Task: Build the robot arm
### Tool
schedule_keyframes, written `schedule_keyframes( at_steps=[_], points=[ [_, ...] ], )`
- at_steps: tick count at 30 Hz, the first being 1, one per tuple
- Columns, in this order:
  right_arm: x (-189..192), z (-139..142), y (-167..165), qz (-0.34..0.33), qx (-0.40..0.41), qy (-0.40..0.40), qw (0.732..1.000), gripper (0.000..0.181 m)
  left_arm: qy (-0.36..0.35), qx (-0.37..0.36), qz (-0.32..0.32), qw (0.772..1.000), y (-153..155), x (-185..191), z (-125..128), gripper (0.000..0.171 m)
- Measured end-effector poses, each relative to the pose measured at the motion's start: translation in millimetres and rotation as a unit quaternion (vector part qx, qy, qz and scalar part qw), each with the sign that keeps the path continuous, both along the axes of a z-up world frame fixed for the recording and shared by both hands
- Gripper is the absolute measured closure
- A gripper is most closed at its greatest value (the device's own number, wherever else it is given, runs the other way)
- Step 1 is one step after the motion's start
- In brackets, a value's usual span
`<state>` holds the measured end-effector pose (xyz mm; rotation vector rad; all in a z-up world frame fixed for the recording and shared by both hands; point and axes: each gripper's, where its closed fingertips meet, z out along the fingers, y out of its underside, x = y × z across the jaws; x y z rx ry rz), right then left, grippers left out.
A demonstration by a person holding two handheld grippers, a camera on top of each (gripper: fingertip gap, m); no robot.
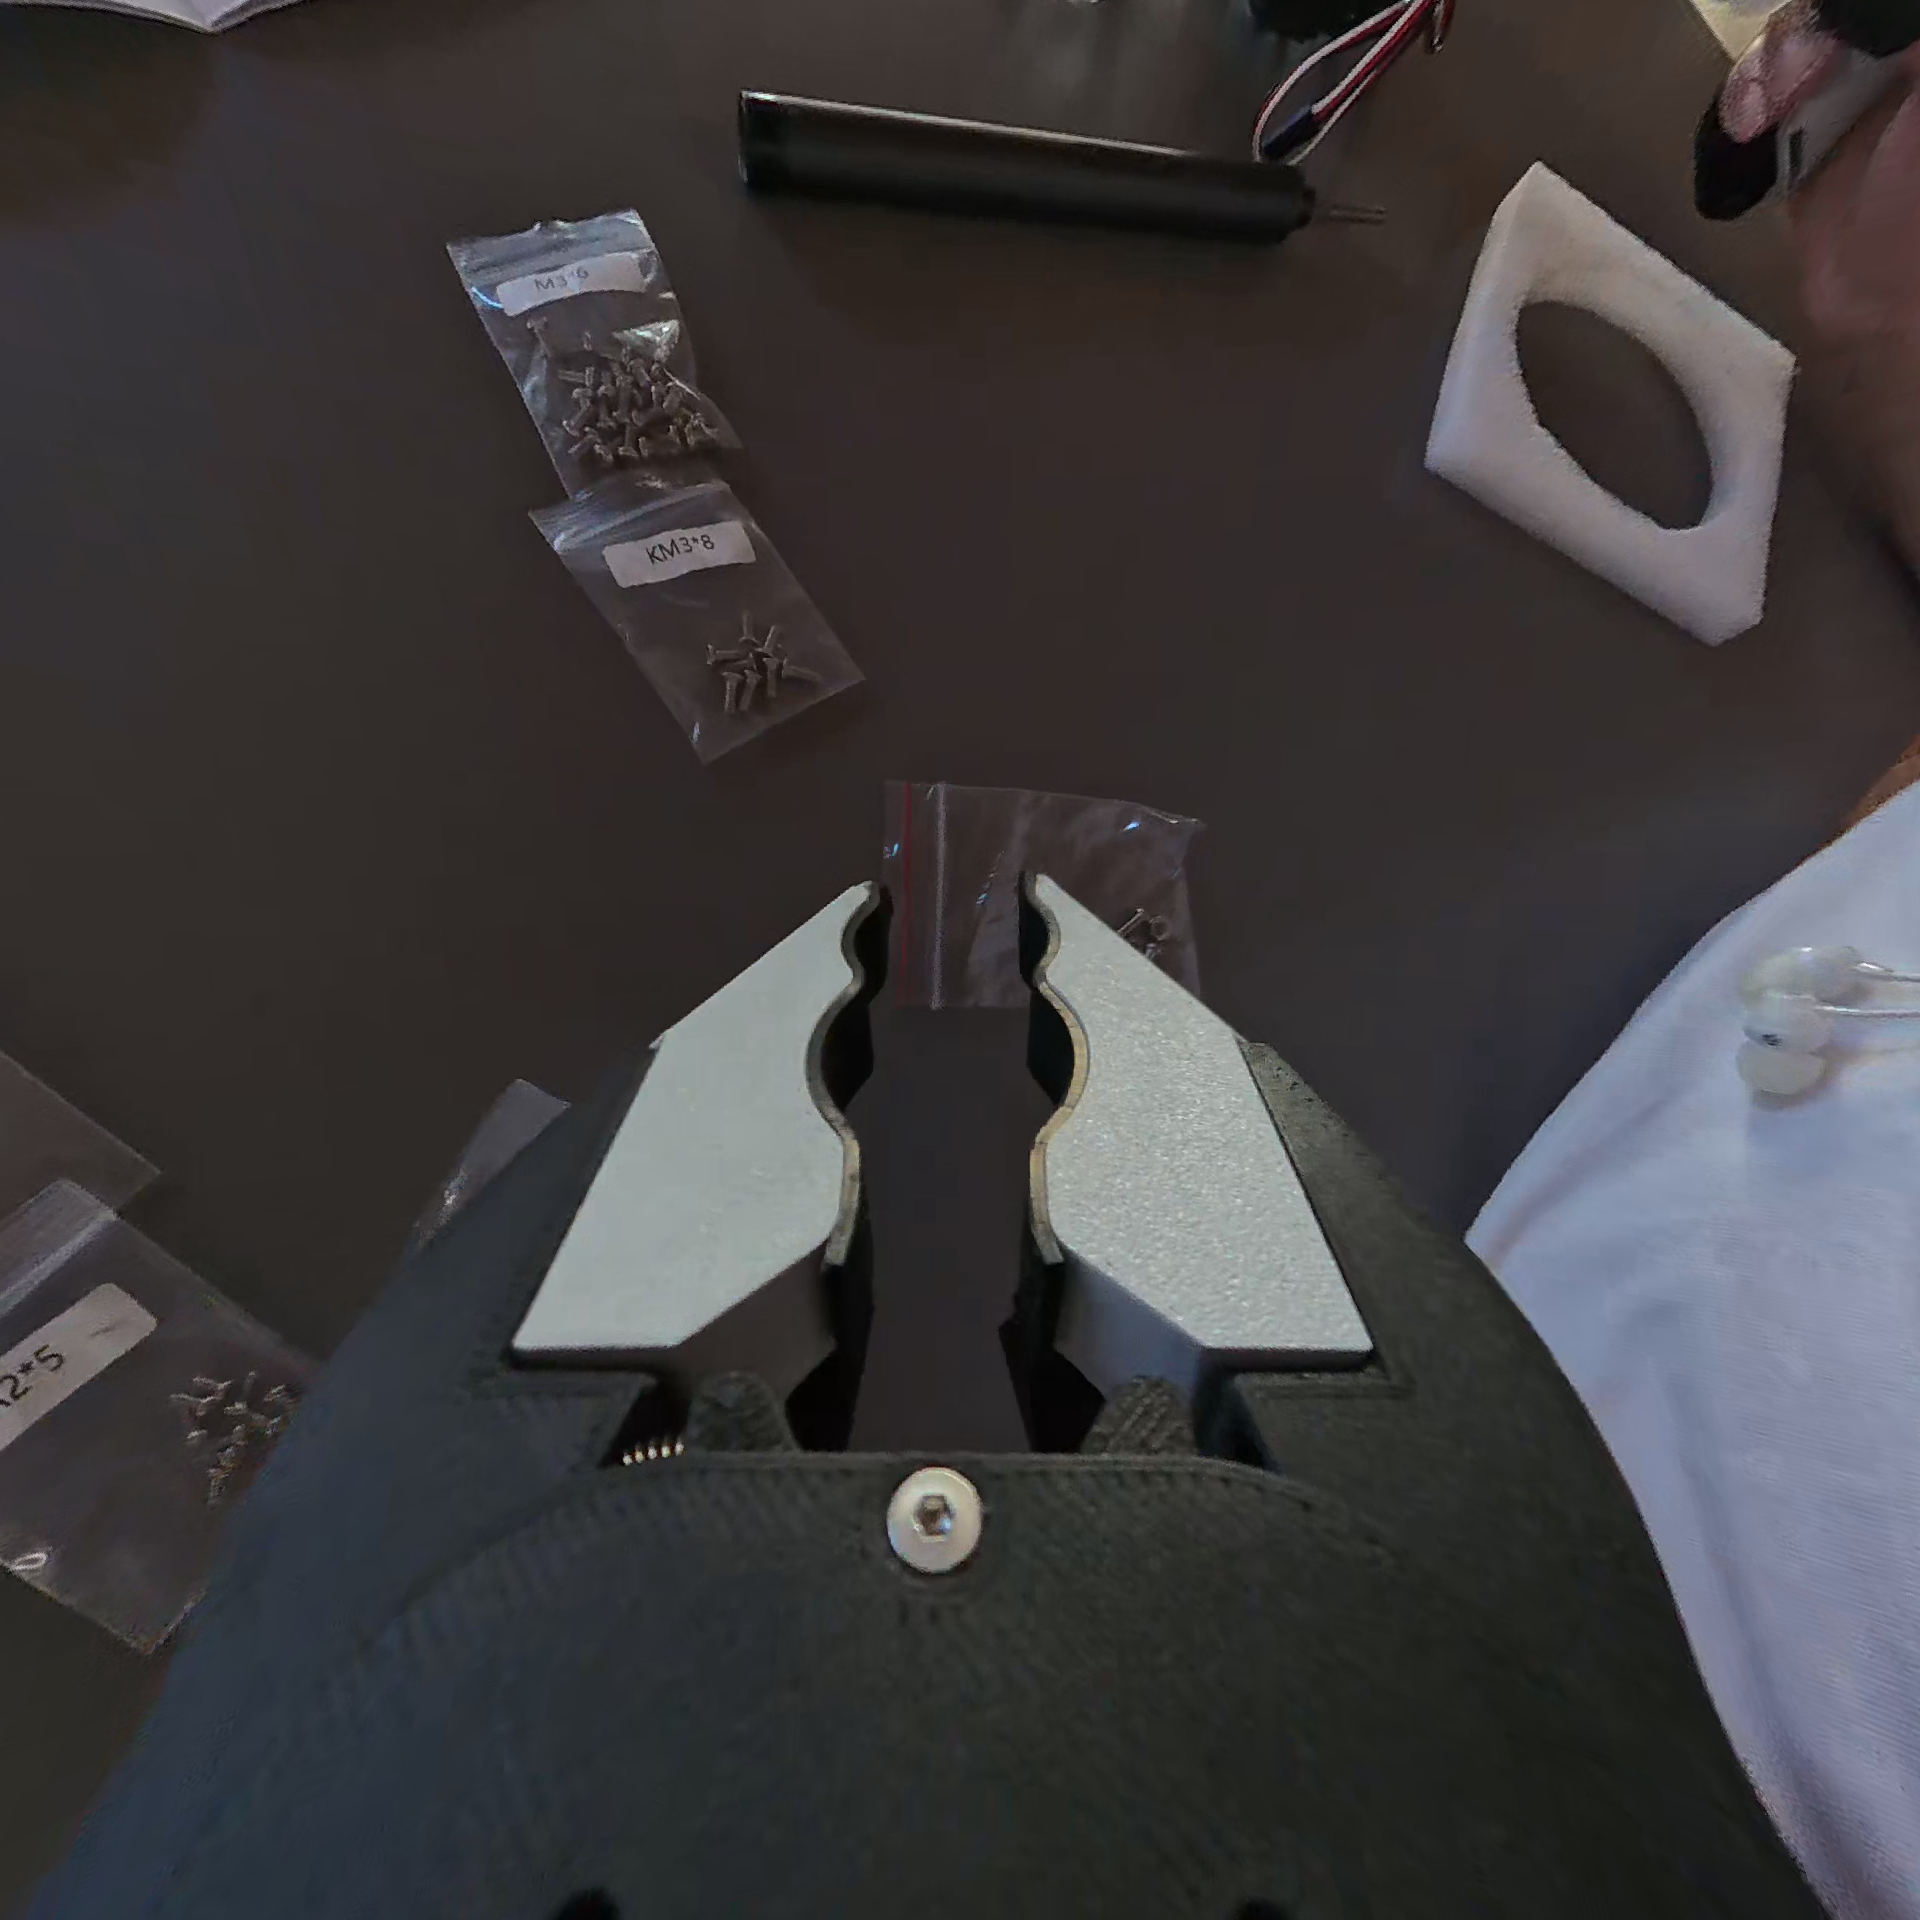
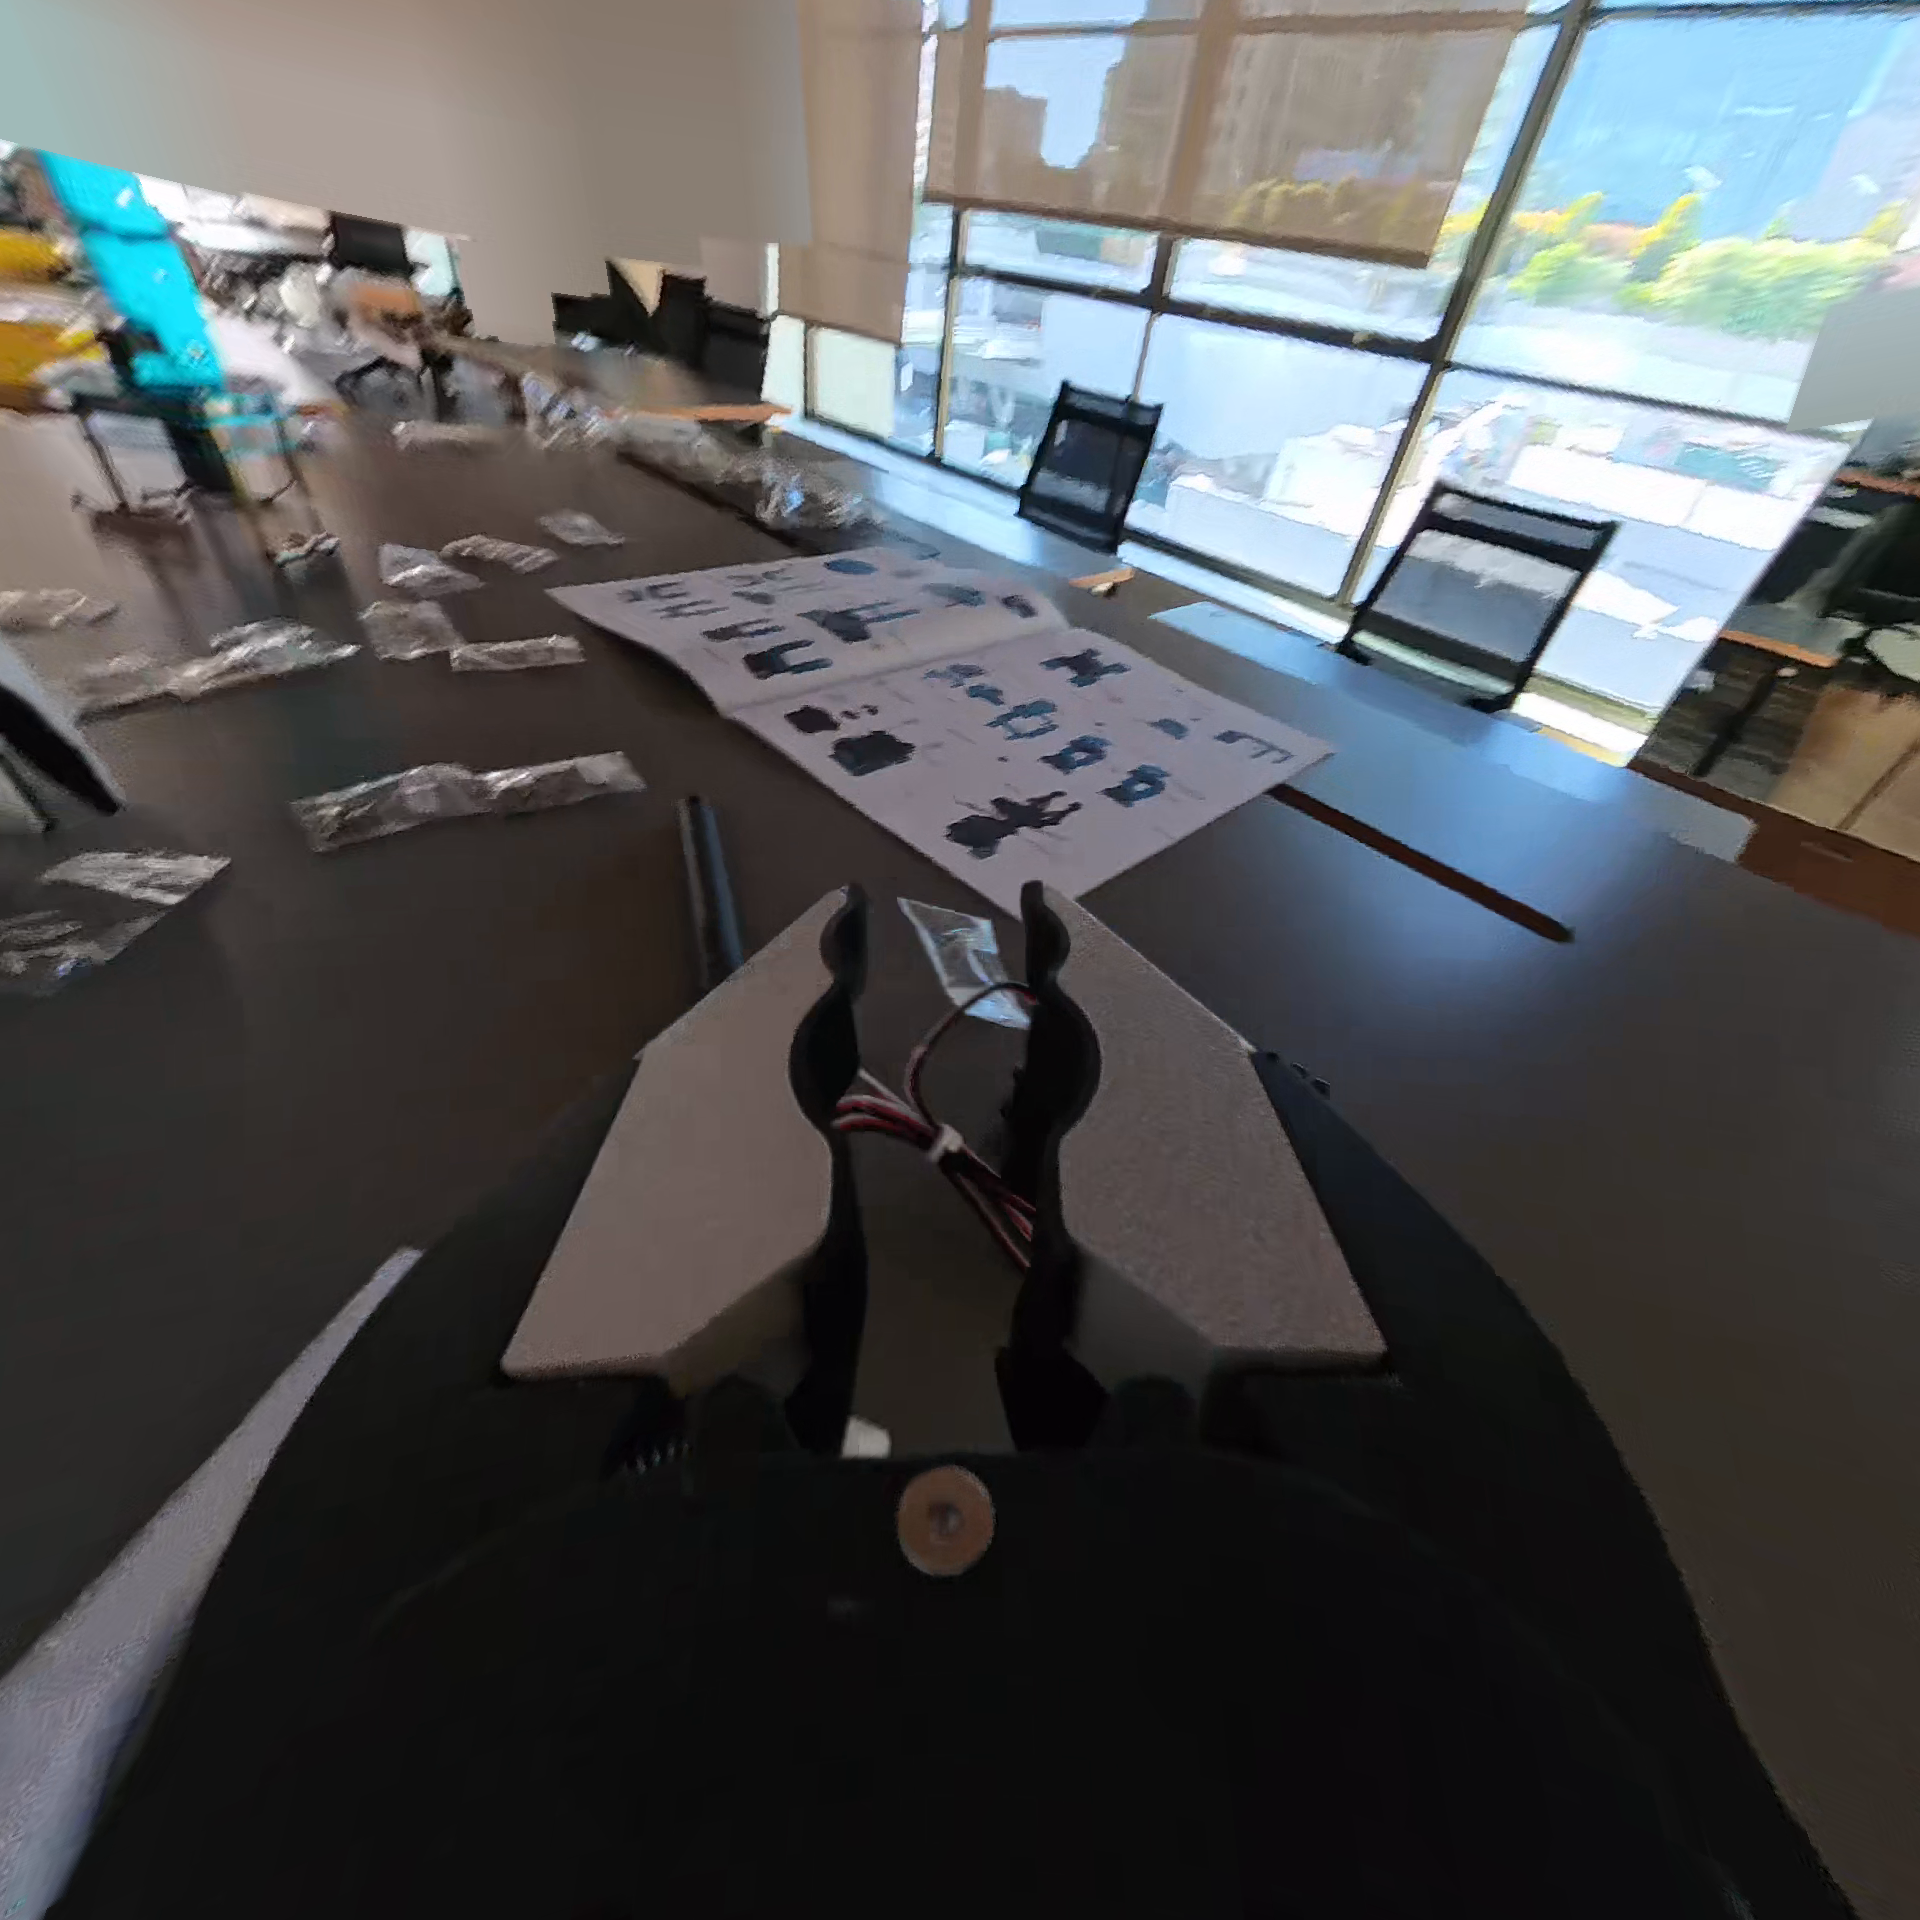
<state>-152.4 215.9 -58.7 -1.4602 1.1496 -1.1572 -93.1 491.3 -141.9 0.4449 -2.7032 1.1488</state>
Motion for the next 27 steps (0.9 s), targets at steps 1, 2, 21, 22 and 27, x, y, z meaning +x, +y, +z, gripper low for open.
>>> schedule_keyframes(
  at_steps=[1, 2, 21, 22, 27],
  points=[
    [7.5, -3.6, 11.6, 0.028, -0.011, 0.026, 0.999, 0.152, 0.004, -0.006, 0.001, 1.0, -0.5, -1.1, 2.0, 0.148],
    [14.8, -7.8, 24.6, 0.06, -0.024, 0.053, 0.996, 0.152, 0.005, -0.01, 0.003, 1.0, -0.5, -1.9, 4.1, 0.149],
    [68.8, -66.2, 20.5, 0.065, -0.203, 0.407, 0.888, 0.151, -0.018, -0.057, 0.043, 0.997, 27.6, -3.5, 37.5, 0.154],
    [71.3, -70.3, 18.0, 0.058, -0.225, 0.422, 0.876, 0.151, -0.017, -0.063, 0.044, 0.997, 27.8, -3.2, 39.1, 0.154],
    [72.4, -91.9, 5.2, 0.021, -0.337, 0.483, 0.808, 0.152, -0.01, -0.091, 0.049, 0.995, 29.1, -5.3, 44.1, 0.155]
  ],
)
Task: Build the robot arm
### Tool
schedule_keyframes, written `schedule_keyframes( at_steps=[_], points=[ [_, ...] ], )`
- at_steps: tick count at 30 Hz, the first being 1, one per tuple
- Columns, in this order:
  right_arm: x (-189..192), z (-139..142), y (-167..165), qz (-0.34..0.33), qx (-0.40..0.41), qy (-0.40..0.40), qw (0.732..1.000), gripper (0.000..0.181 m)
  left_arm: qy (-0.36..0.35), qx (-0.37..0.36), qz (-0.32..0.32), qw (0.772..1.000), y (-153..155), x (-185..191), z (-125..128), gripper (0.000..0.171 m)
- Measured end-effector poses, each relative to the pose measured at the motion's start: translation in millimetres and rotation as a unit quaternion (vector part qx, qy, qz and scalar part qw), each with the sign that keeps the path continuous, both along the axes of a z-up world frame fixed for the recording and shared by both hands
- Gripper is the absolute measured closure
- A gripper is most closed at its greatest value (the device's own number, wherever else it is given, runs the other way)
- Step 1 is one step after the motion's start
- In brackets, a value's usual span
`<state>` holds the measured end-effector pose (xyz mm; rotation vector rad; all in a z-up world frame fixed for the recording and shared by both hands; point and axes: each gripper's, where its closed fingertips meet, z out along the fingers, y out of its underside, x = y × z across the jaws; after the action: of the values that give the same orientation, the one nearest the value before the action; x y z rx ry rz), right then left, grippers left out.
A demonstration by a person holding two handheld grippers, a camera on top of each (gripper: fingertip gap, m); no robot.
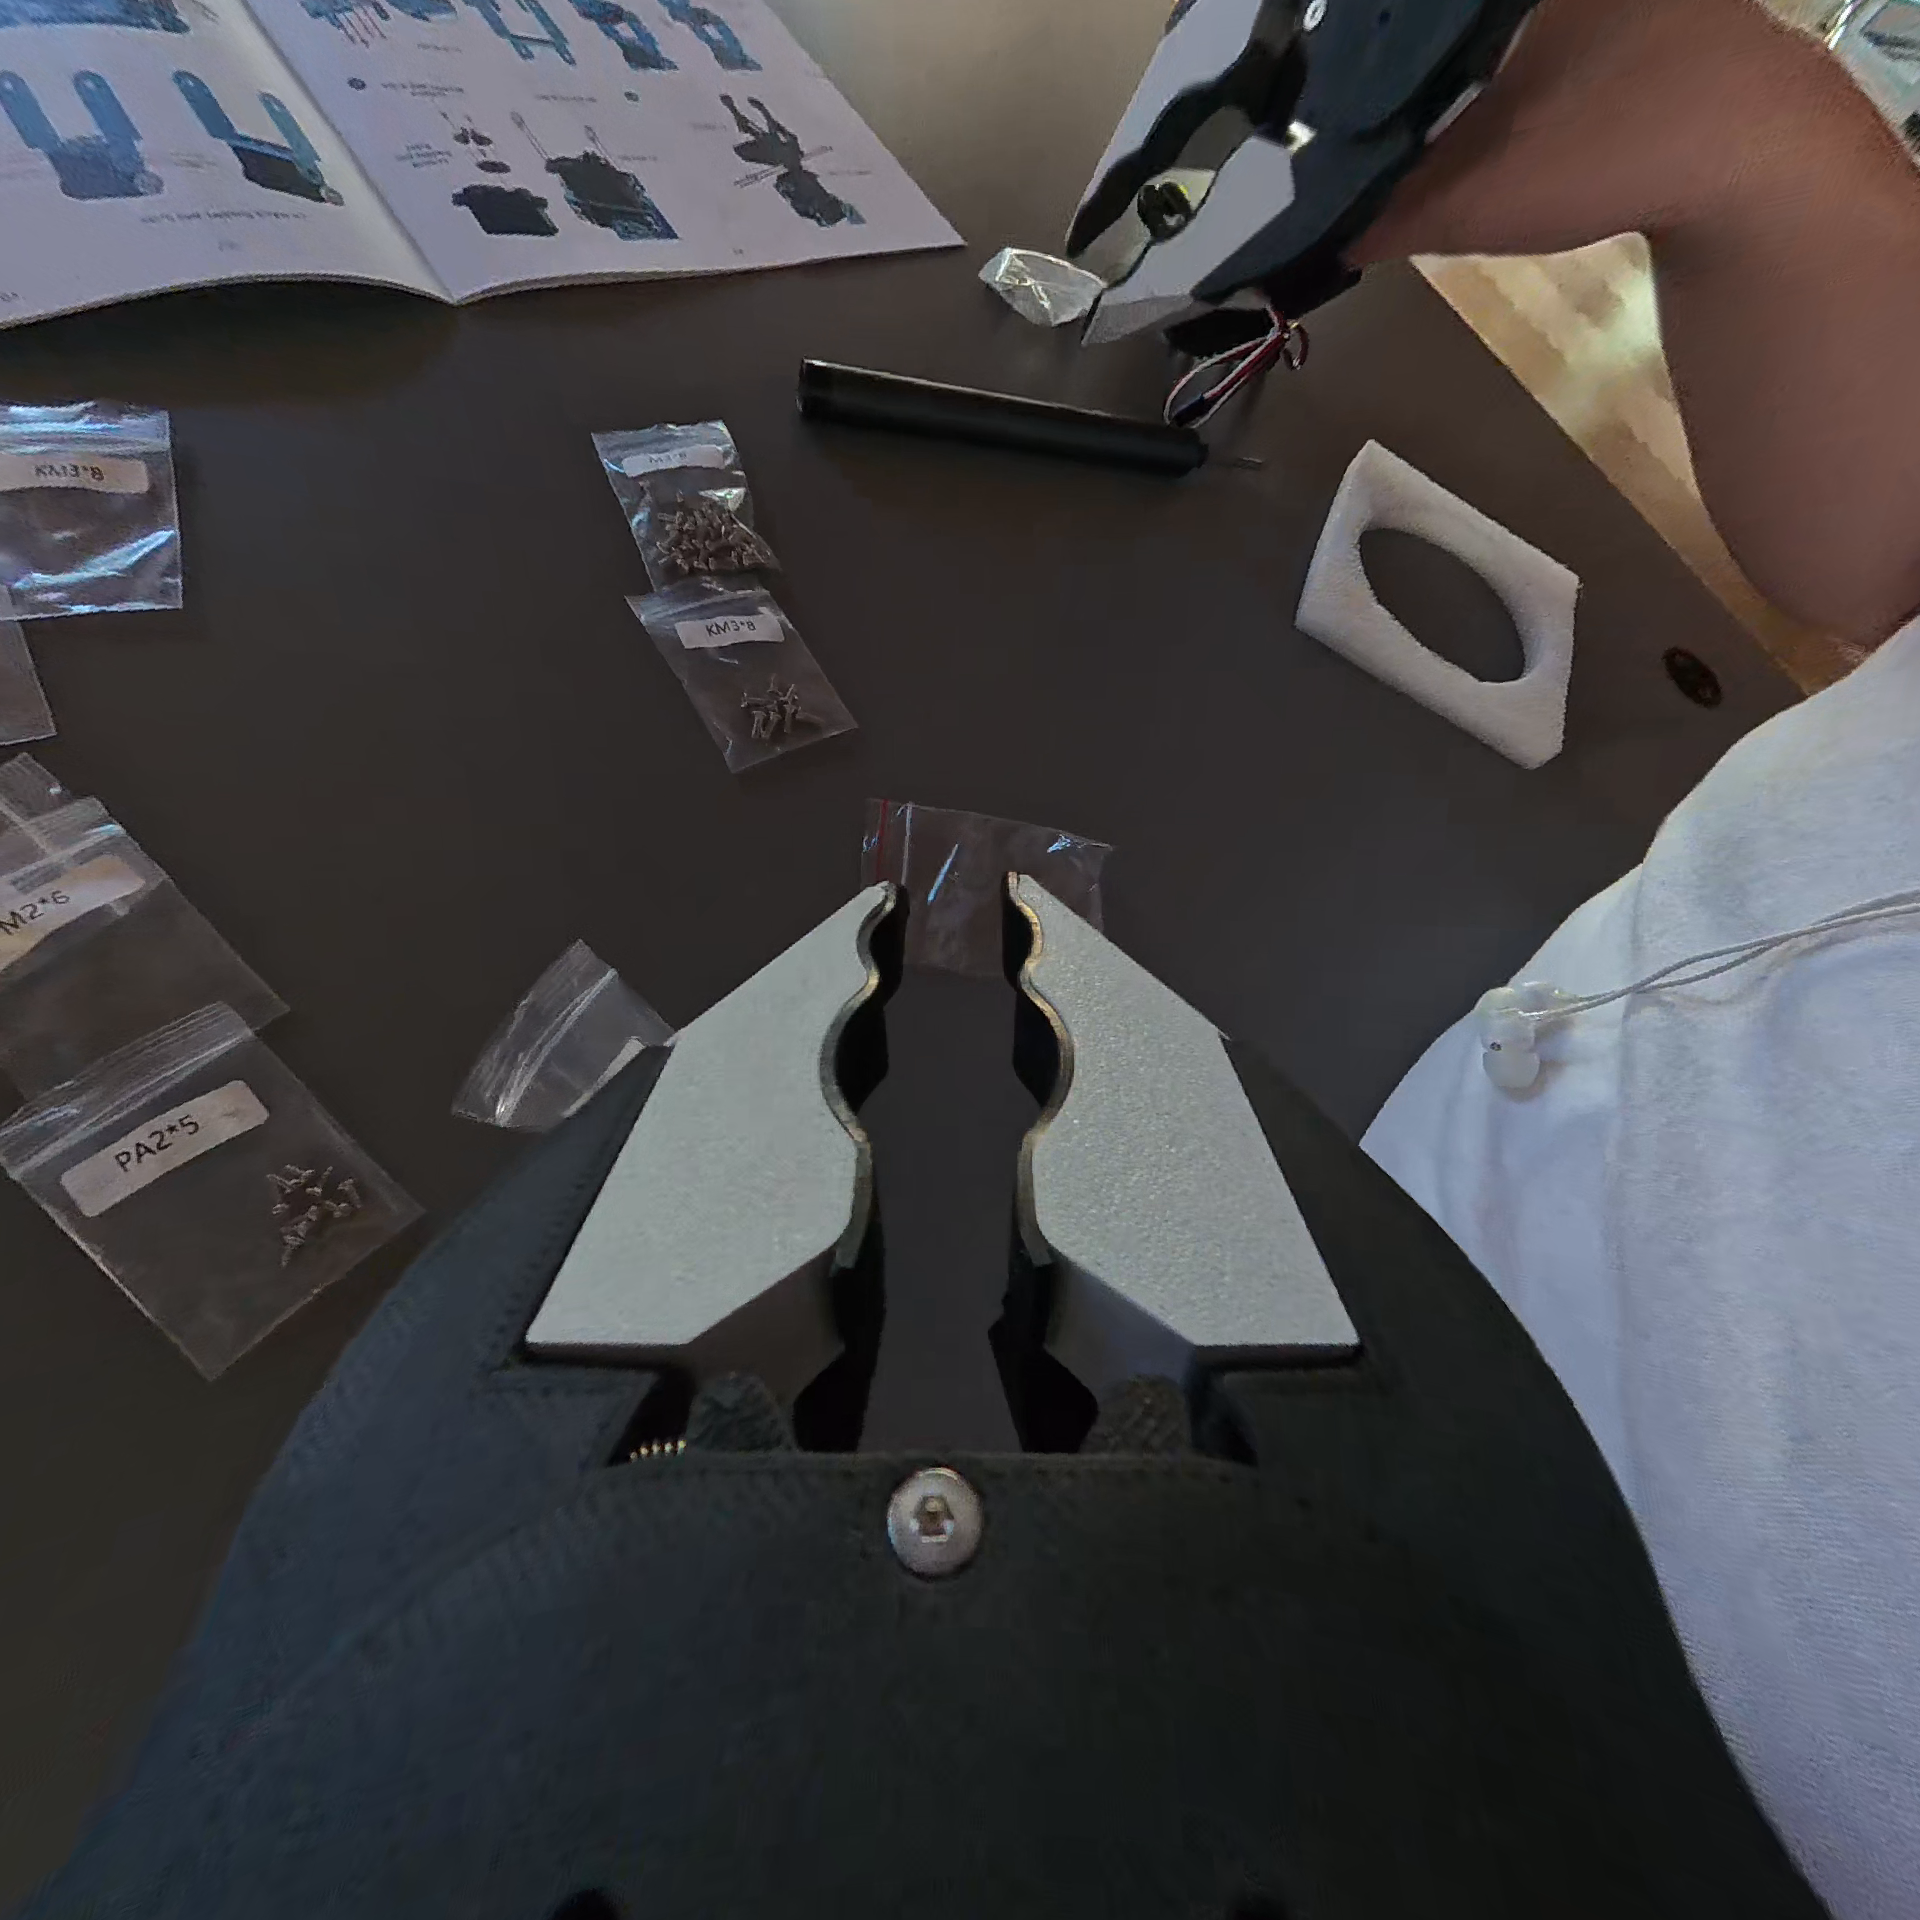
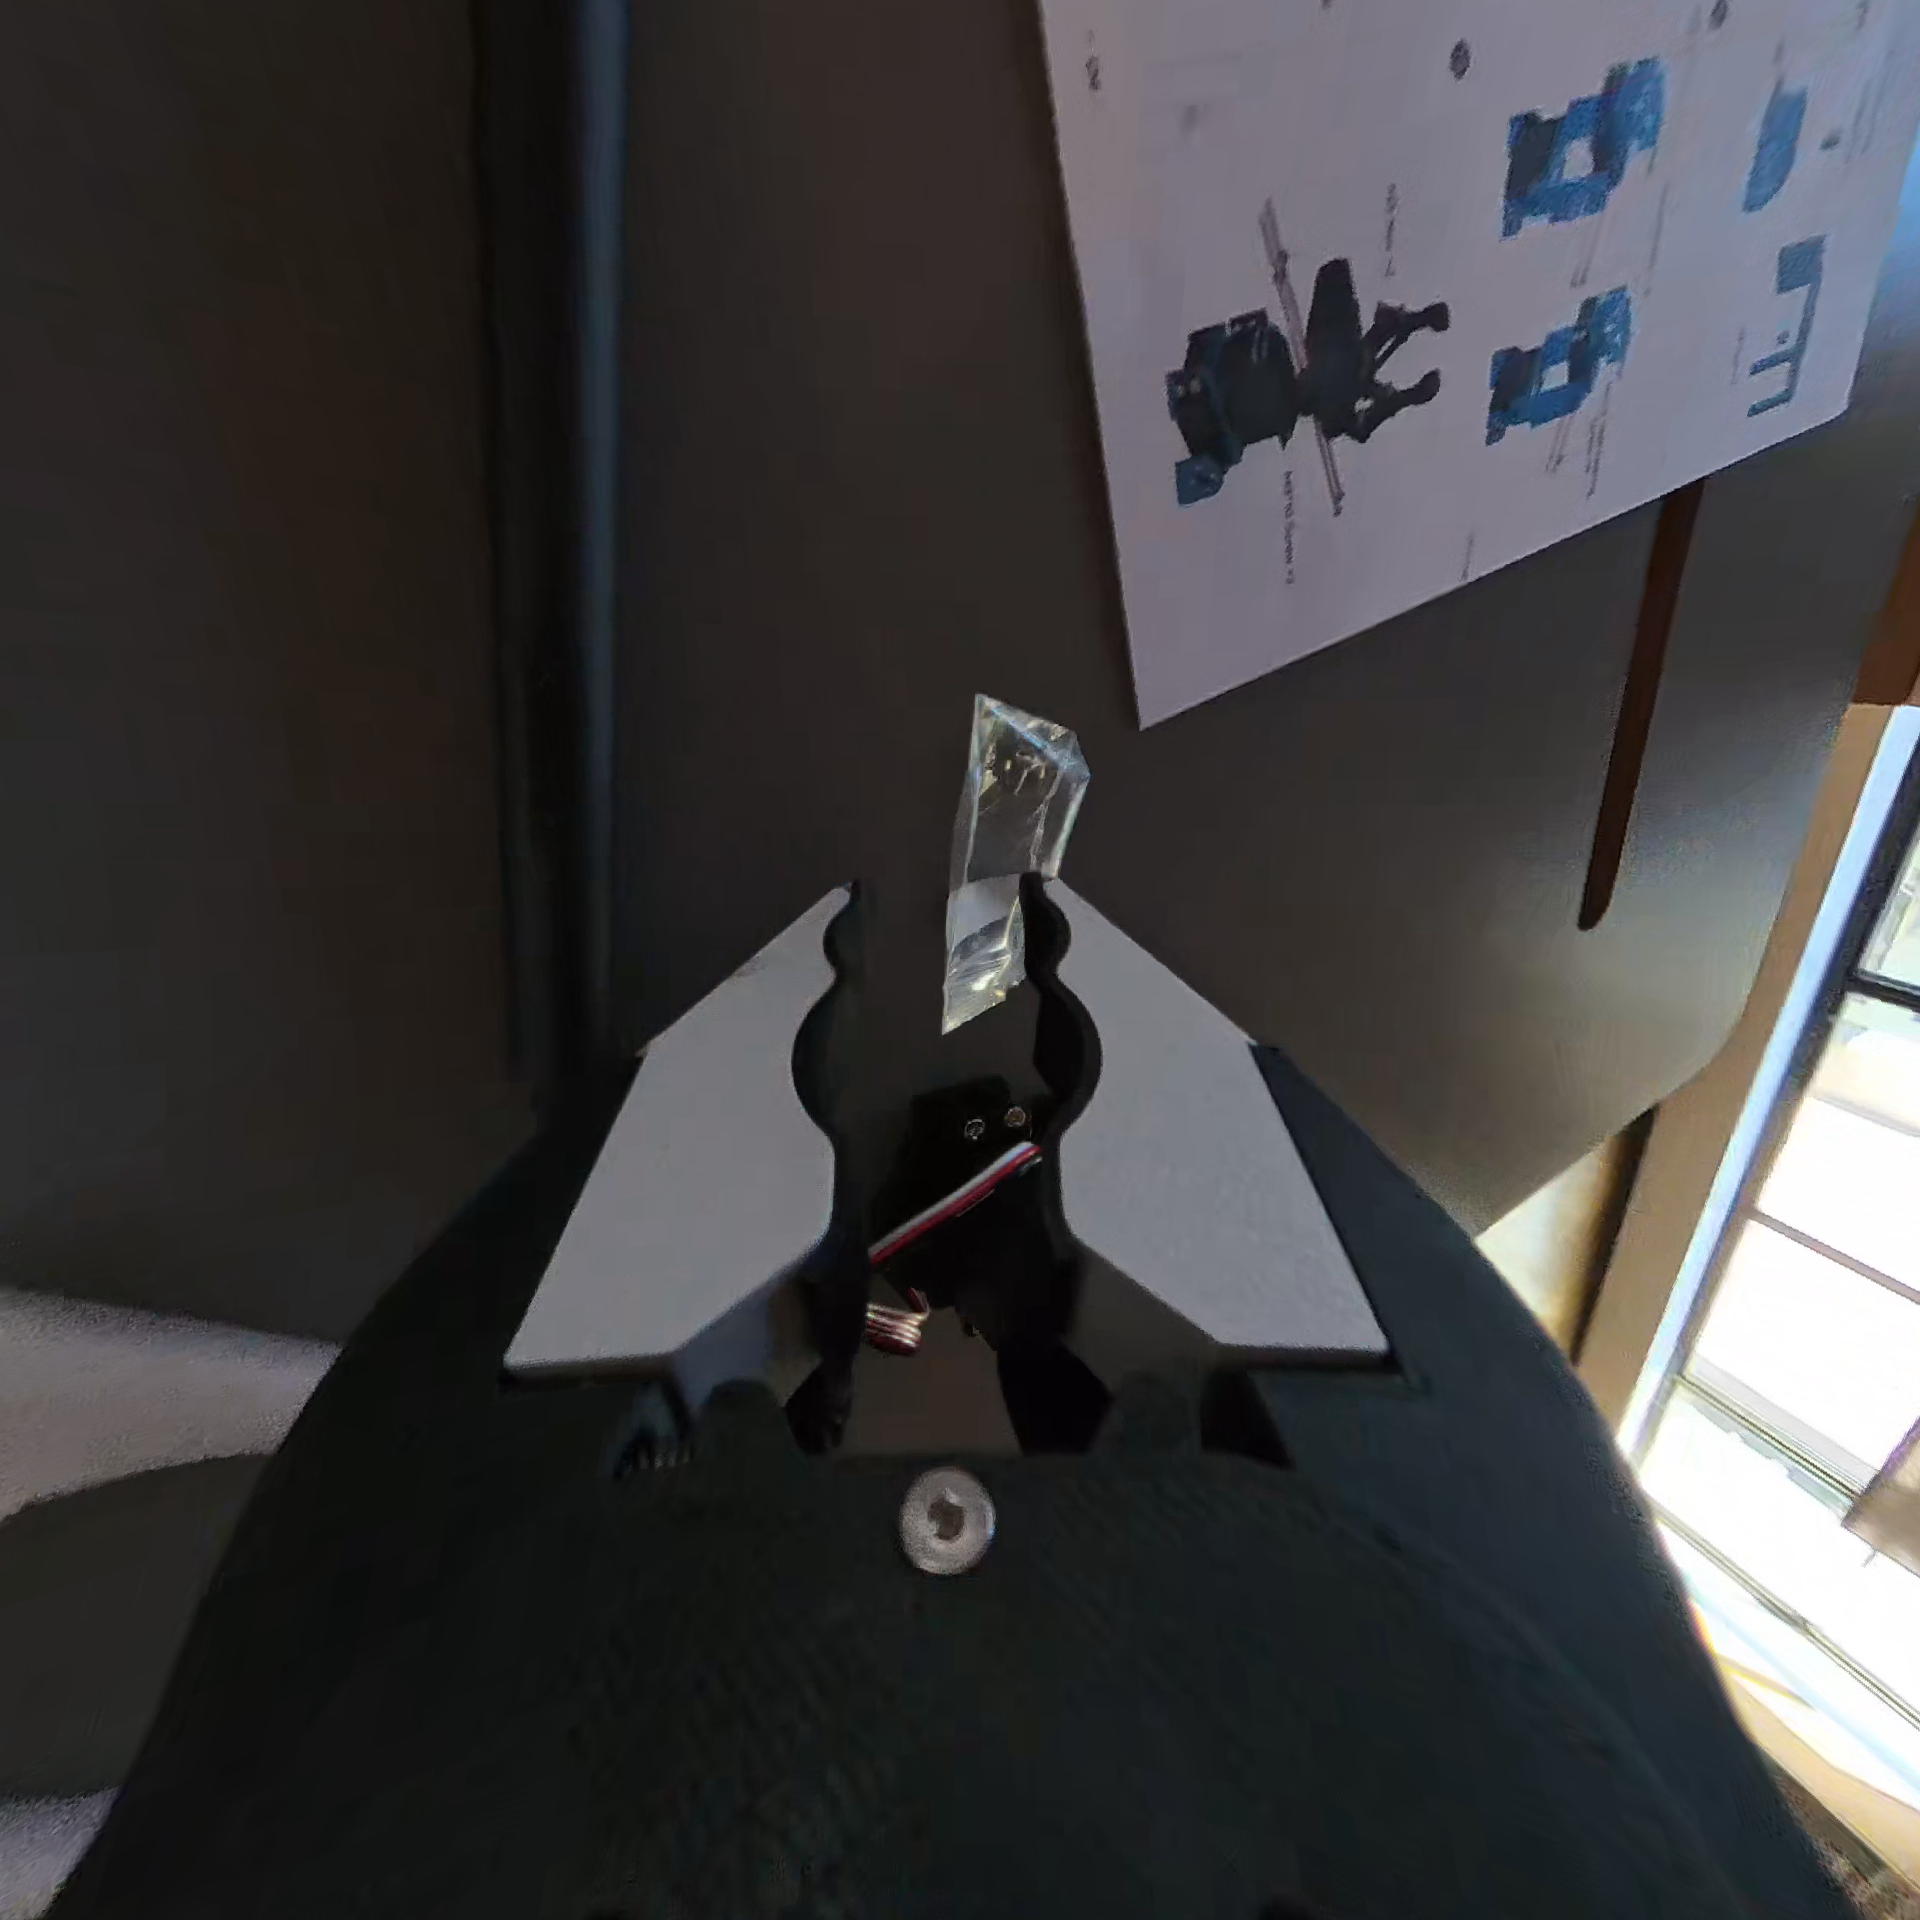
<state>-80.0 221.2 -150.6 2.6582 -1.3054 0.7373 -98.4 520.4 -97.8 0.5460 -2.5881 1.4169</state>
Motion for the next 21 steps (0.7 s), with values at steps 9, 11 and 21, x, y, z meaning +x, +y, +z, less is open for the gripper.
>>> schedule_keyframes(
  at_steps=[9, 11, 21],
  points=[
    [1.3, -9.2, -12.8, -0.041, -0.01, 0.035, 0.998, 0.162, 0.001, -0.022, 0.012, 1.0, 10.6, 0.7, 5.1, 0.156],
    [1.3, -11.2, -12.7, -0.029, -0.015, 0.043, 0.999, 0.177, 0.006, -0.03, 0.013, 0.999, 11.7, 0.7, 6.4, 0.156],
    [22.7, 12.2, 14.0, 0.104, -0.059, -0.035, 0.992, 0.181, 0.008, -0.05, 0.021, 0.998, 17.8, 4.1, 10.0, 0.157]
  ],
)
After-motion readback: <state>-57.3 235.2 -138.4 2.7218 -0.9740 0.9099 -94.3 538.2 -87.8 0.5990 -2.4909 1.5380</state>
